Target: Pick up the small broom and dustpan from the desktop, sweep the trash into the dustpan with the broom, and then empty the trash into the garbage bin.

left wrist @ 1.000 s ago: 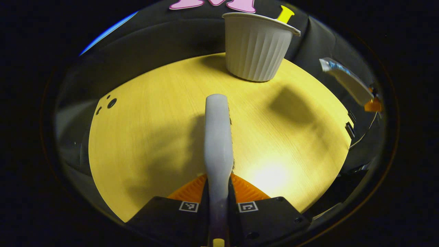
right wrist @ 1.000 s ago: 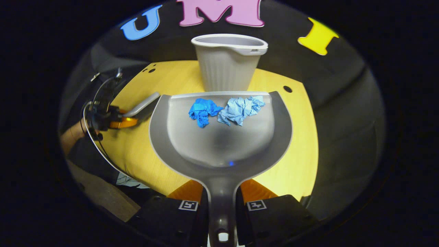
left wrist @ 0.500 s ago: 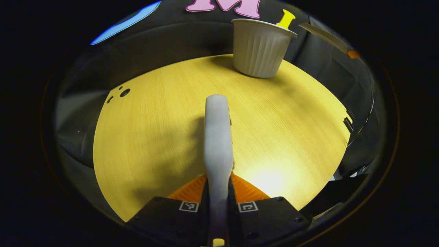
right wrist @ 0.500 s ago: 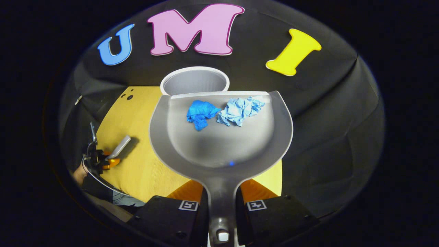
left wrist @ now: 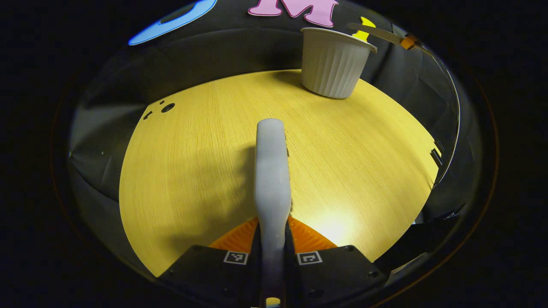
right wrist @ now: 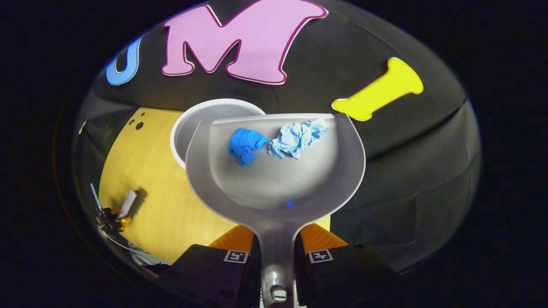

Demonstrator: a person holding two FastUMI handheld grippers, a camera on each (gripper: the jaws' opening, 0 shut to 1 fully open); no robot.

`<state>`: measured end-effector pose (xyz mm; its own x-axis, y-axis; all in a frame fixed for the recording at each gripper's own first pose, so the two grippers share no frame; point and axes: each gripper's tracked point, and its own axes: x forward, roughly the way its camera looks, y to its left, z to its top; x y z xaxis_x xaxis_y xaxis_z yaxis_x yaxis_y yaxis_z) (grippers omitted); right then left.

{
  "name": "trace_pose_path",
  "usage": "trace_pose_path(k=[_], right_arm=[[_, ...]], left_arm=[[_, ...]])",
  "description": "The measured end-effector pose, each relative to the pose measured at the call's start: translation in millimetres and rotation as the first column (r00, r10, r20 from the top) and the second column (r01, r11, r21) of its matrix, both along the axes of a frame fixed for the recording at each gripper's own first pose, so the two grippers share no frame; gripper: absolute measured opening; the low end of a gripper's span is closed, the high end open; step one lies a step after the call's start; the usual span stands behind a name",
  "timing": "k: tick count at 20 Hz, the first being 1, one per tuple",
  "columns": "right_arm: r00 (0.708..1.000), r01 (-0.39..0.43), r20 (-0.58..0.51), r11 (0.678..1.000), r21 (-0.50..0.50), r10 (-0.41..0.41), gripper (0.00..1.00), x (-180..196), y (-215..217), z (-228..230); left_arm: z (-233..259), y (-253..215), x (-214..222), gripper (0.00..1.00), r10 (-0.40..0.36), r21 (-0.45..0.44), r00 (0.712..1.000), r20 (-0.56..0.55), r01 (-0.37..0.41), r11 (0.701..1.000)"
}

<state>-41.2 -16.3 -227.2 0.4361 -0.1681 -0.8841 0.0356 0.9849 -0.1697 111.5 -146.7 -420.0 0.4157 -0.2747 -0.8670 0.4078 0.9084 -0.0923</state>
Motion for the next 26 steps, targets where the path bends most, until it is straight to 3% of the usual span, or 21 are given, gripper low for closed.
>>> trace_pose_path(k=[5, 10, 13, 16, 20, 26], right_arm=[[0.992, -0.090, -0.102, 0.992, -0.092, 0.080, 0.36, -2, -9, 5], [0.969, -0.188, -0.197, 0.962, -0.198, 0.149, 0.36, 2, -28, 7], [0.950, -0.260, -0.243, 0.926, -0.275, 0.194, 0.36, 8, -39, 11], [0.940, -0.297, -0.254, 0.911, -0.286, 0.227, 0.36, 10, -41, 14], [0.904, -0.403, -0.292, 0.847, -0.346, 0.311, 0.36, 20, -50, 23], [0.870, -0.481, -0.321, 0.785, -0.390, 0.374, 0.36, 31, -44, 43]], left_arm=[[1, -1, -1, 0.30, 0.018, -0.004, 1.000, -0.011, -0.018, 1.000], [-1, -2, -1, 0.27, 0.030, -0.013, 1.000, -0.006, -0.030, 0.999], [1, -3, 0, 0.27, 0.041, -0.019, 0.999, 0.009, -0.040, 0.999], [5, -5, -1, 0.27, 0.054, -0.025, 0.998, 0.016, -0.054, 0.998], [7, -6, 1, 0.27, 0.071, -0.029, 0.997, 0.022, -0.070, 0.997], [3, -9, 1, 0.27, 0.084, -0.035, 0.996, 0.015, -0.083, 0.996]])
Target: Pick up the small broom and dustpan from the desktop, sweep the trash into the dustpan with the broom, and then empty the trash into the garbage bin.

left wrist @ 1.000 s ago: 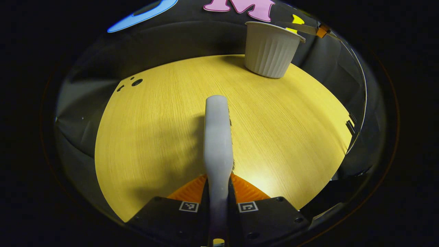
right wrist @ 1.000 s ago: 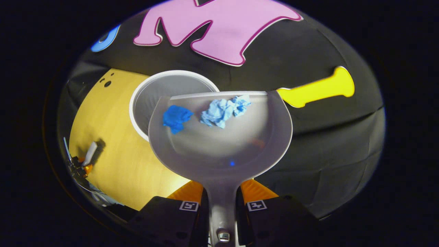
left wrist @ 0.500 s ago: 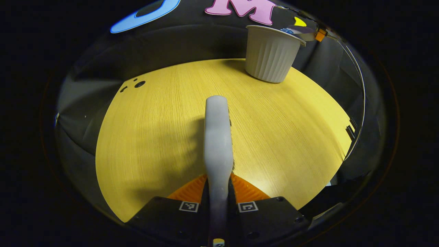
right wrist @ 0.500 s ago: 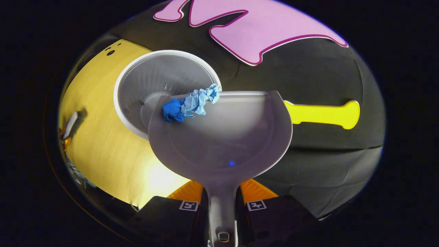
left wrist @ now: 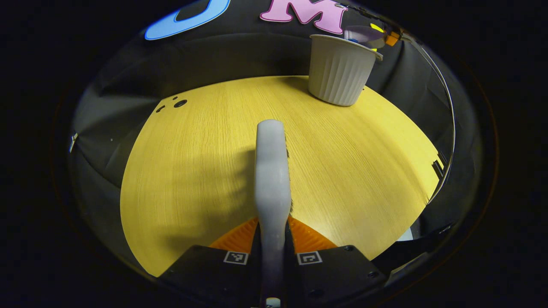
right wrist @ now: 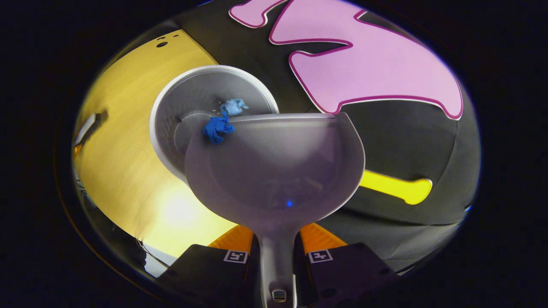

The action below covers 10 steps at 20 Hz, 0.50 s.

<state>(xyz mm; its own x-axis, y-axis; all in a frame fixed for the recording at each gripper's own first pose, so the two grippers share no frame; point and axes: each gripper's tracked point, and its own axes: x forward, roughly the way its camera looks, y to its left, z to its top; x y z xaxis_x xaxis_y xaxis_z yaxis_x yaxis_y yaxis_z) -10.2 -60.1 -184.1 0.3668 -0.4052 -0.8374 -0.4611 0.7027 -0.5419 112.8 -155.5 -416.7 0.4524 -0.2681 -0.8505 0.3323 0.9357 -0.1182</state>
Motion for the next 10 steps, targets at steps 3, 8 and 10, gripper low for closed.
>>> trace_pose_path(k=[3, 8, 10], right_arm=[[1.000, -0.016, 0.004, 1.000, -0.003, 0.016, 0.36, 7, 3, 14], [0.993, 0.085, 0.070, 0.981, 0.175, -0.099, 0.36, 13, 11, 40], [0.982, 0.119, 0.112, 0.958, 0.261, -0.153, 0.36, 9, 14, 55]], left_arm=[[0, 0, 1, 0.24, -0.009, 0.005, 1.000, -0.002, 0.009, 1.000], [5, 2, 3, 0.27, -0.019, 0.011, 1.000, 0.008, 0.019, 1.000], [7, 3, 3, 0.27, -0.019, 0.015, 1.000, 0.013, 0.019, 1.000]])
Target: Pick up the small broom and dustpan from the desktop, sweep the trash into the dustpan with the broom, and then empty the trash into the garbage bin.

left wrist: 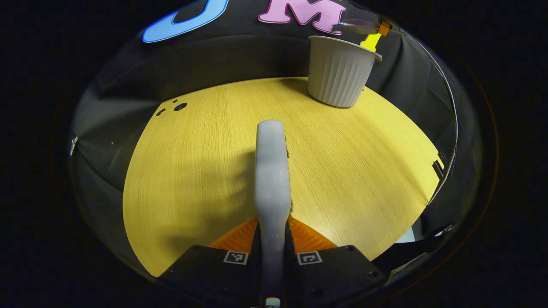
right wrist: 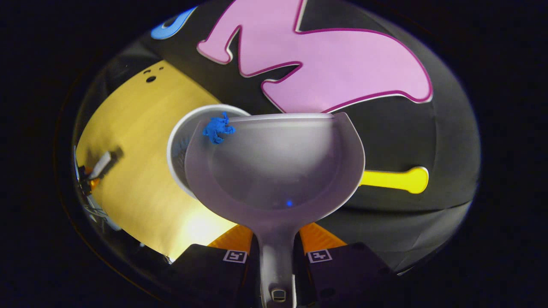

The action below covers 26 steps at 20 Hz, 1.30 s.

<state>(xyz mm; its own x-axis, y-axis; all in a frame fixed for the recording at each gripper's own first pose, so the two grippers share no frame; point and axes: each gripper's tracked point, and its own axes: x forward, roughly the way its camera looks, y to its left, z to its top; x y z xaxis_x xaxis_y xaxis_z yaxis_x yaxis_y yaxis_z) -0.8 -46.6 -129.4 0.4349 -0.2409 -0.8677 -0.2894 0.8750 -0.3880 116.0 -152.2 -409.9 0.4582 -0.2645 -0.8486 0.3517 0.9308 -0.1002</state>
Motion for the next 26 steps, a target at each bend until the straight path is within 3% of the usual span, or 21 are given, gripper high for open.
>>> trace_pose_path(k=[5, 11, 13, 16, 19, 21, 24, 26], right_arm=[[0.994, -0.005, 0.105, 0.990, 0.140, -0.010, 0.36, -31, -5, 33], [0.982, -0.089, 0.185, 0.929, 0.360, 0.022, 0.36, -94, 3, 67], [0.979, -0.130, 0.198, 0.901, 0.414, 0.051, 0.36, -124, 14, 61], [0.973, -0.159, 0.219, 0.887, 0.433, 0.068, 0.36, -154, 31, 40], [0.983, -0.120, 0.182, 0.866, 0.485, 0.035, 0.36, -182, 53, 1], [0.991, -0.056, 0.135, 0.856, 0.515, -0.017, 0.36, -181, 55, -19], [0.993, 0.043, 0.080, 0.900, 0.434, -0.086, 0.36, -142, 22, -37], [0.993, 0.079, 0.059, 0.953, 0.291, -0.101, 0.36, -103, -10, -42]], left_arm=[[10, 1, 7, 0.24, 0.021, 0.014, 1.000, 0.008, -0.022, 1.000], [20, -4, 12, 0.27, 0.151, 0.014, 0.988, -0.013, -0.151, 0.988], [22, -5, 14, 0.27, 0.178, 0.025, 0.984, -0.016, -0.178, 0.984], [21, -8, 16, 0.27, 0.182, 0.037, 0.983, -0.025, -0.181, 0.983], [23, -8, 19, 0.27, 0.157, 0.041, 0.987, -0.030, -0.156, 0.987], [24, -10, 21, 0.27, 0.129, 0.030, 0.991, -0.032, -0.128, 0.991], [22, -12, 25, 0.27, 0.072, 0.019, 0.997, -0.036, -0.071, 0.997], [19, -14, 30, 0.27, 0.046, 0.009, 0.998, -0.038, -0.045, 0.999]])
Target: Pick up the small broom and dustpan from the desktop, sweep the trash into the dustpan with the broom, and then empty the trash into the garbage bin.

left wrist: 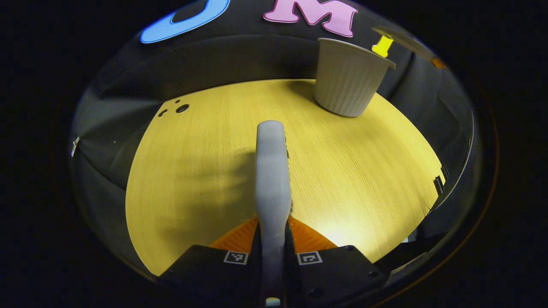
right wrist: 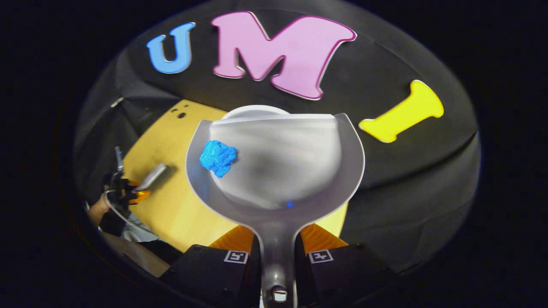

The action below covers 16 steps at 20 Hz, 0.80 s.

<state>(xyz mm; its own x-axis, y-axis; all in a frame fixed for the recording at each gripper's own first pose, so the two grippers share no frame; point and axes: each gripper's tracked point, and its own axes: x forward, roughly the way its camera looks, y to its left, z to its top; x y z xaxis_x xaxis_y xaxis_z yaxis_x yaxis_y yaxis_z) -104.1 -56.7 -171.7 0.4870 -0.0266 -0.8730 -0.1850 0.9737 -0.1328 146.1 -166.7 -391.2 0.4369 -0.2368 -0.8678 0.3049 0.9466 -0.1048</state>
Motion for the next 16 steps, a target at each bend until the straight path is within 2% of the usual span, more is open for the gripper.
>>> trace_pose_path(k=[1, 3, 4, 5, 7, 9, 13, 15, 16], right_arm=[[0.999, -0.026, -0.038, 0.995, -0.096, 0.023, 0.36, 14, -15, -1], [0.991, -0.097, -0.115, 0.966, -0.241, 0.071, 0.36, 32, -28, 1], [0.984, -0.134, -0.152, 0.950, -0.284, 0.093, 0.36, 39, -28, -1], [0.976, -0.171, -0.184, 0.933, -0.315, 0.117, 0.36, 46, -29, -2], [0.953, -0.253, -0.255, 0.892, -0.375, 0.163, 0.36, 54, -32, -3], [0.930, -0.307, -0.319, 0.858, -0.411, 0.180, 0.36, 59, -30, -9], [0.933, -0.304, -0.308, 0.864, -0.402, 0.185, 0.36, 70, -28, -12], [0.932, -0.300, -0.317, 0.867, -0.397, 0.178, 0.36, 68, -31, -14], [0.933, -0.296, -0.317, 0.868, -0.398, 0.173, 0.36, 69, -35, -15]], left_arm=[[-2, -2, 5, 0.27, -0.009, -0.006, 1.000, -0.001, 0.009, 1.000], [-6, -4, 10, 0.24, -0.027, -0.017, 1.000, 0.000, 0.027, 1.000], [-7, -5, 10, 0.27, -0.032, -0.020, 0.999, 0.001, 0.032, 0.999], [-8, -5, 11, 0.24, -0.035, -0.024, 0.999, -0.001, 0.035, 0.999], [-9, -3, 12, 0.30, -0.035, -0.032, 0.999, -0.006, 0.035, 0.999], [-10, -3, 12, 0.27, -0.033, -0.032, 0.999, -0.012, 0.032, 0.999], [-10, -3, 11, 0.24, -0.022, -0.033, 1.000, -0.009, 0.021, 0.999], [-12, -2, 14, 0.27, -0.024, -0.033, 1.000, -0.016, 0.023, 0.999], [-12, -3, 14, 0.24, -0.023, -0.031, 1.000, -0.013, 0.022, 0.999]])
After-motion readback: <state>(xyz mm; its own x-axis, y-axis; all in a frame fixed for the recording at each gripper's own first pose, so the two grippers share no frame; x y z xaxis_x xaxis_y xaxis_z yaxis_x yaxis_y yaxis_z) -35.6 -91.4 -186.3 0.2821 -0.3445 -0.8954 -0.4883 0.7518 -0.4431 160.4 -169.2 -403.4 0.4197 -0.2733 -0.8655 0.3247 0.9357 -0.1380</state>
